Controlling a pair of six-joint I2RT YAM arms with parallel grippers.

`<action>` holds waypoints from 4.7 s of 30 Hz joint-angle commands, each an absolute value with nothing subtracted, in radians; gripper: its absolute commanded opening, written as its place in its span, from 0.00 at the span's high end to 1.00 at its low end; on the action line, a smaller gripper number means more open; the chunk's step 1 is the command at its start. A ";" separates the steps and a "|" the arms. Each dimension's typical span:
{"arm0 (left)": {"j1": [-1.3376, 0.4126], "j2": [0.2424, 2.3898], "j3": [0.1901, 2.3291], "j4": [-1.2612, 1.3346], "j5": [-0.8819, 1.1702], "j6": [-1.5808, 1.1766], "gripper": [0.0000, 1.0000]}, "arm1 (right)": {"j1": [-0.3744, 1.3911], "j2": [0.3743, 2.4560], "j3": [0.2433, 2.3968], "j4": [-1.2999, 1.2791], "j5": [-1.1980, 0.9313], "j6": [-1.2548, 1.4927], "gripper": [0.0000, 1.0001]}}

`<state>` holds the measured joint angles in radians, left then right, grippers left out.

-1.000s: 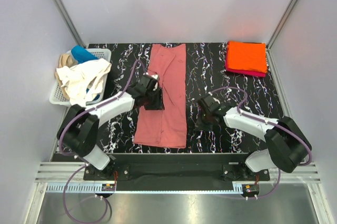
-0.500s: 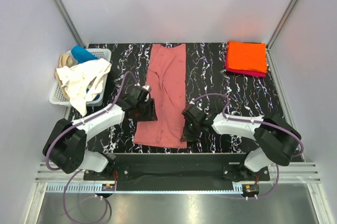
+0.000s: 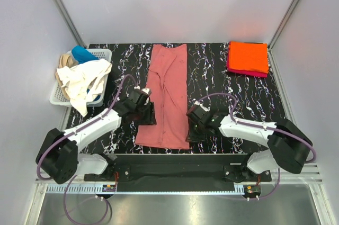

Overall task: Fold and stack the t-shirts
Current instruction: Fold the tshirt

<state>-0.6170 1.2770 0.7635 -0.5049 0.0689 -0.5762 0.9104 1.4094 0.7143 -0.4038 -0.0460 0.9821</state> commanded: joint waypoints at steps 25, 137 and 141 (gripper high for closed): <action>-0.658 1.095 0.524 -0.517 -0.113 -0.784 0.63 | 0.354 2.071 1.589 -0.281 -0.159 0.503 0.58; -0.198 2.080 1.350 -0.113 0.213 -0.759 0.89 | 0.699 2.499 2.210 -0.554 0.377 0.287 0.66; -0.192 2.089 1.347 -0.123 0.206 -0.765 0.89 | 0.699 2.497 2.204 -0.554 0.383 0.288 0.67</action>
